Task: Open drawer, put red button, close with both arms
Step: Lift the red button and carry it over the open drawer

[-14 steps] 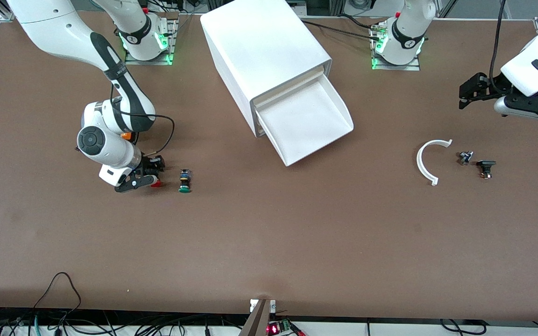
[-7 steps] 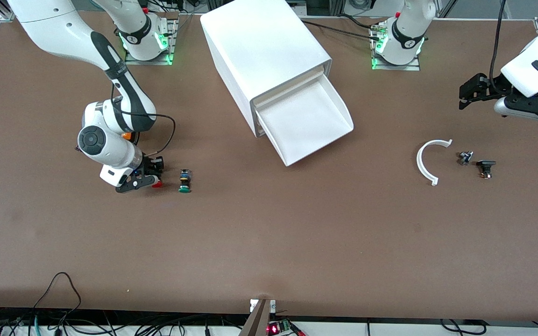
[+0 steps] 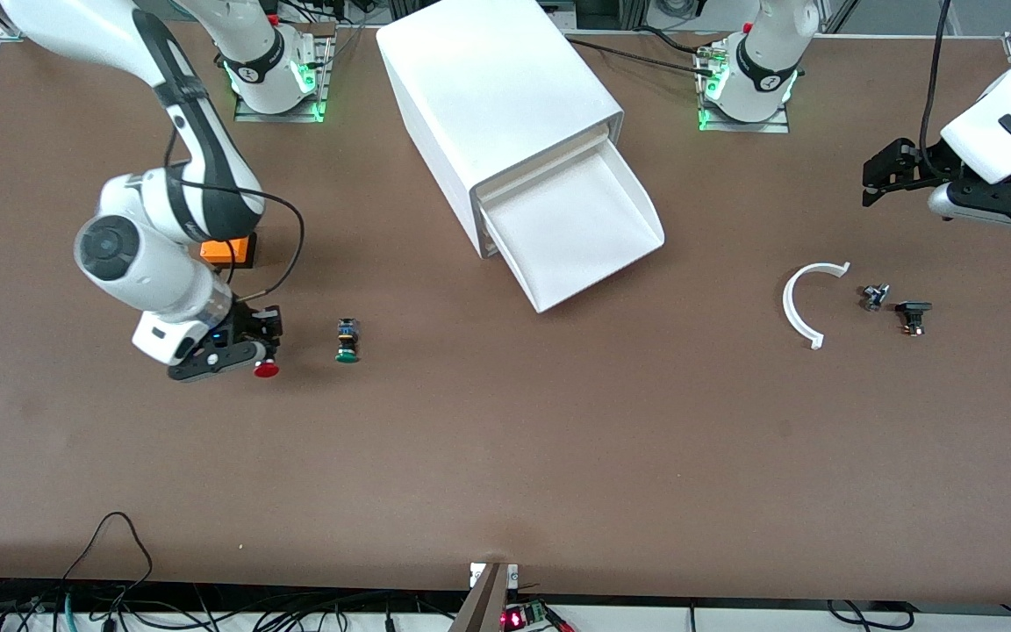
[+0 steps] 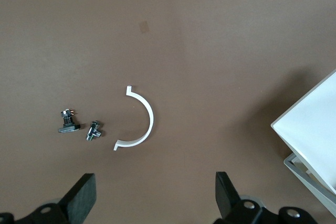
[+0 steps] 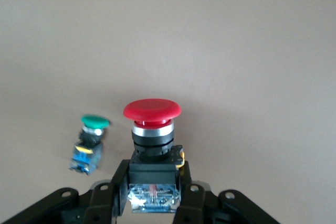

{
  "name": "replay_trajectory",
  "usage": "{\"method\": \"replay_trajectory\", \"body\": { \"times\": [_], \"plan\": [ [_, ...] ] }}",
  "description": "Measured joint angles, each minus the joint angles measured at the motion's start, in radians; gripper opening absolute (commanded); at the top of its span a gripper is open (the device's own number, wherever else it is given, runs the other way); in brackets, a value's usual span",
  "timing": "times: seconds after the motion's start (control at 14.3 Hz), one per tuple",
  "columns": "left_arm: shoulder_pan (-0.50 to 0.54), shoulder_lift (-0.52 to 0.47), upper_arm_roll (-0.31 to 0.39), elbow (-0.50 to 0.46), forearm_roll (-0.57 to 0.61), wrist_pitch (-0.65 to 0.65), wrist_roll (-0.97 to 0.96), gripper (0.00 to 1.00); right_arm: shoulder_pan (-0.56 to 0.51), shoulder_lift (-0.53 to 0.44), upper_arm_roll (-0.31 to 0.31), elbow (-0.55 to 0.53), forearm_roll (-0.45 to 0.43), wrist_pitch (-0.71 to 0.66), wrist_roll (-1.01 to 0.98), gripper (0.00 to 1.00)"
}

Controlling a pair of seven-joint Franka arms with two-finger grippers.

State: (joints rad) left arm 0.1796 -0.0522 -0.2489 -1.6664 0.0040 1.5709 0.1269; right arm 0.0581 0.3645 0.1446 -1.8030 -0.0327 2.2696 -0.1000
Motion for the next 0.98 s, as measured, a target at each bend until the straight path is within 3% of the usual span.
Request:
{"method": "replay_trajectory", "body": {
  "times": [0.21, 0.49, 0.7, 0.98],
  "plan": [
    [0.000, 0.001, 0.000, 0.000, 0.000, 0.000, 0.000, 1.00, 0.000, -0.003, 0.057, 0.112, 0.000, -0.023, -0.065, 0.11],
    [0.000, 0.001, 0.000, 0.001, 0.000, 0.000, 0.000, 1.00, 0.032, 0.009, 0.176, 0.188, -0.017, -0.035, -0.099, 0.11],
    [0.000, 0.001, -0.001, 0.001, 0.000, 0.000, 0.000, 1.00, 0.169, 0.029, 0.195, 0.253, -0.111, -0.069, -0.109, 0.11],
    [0.000, 0.001, -0.001, 0.001, 0.000, 0.000, 0.000, 1.00, 0.326, 0.115, 0.195, 0.410, -0.150, -0.166, -0.179, 0.11]
  ]
}}
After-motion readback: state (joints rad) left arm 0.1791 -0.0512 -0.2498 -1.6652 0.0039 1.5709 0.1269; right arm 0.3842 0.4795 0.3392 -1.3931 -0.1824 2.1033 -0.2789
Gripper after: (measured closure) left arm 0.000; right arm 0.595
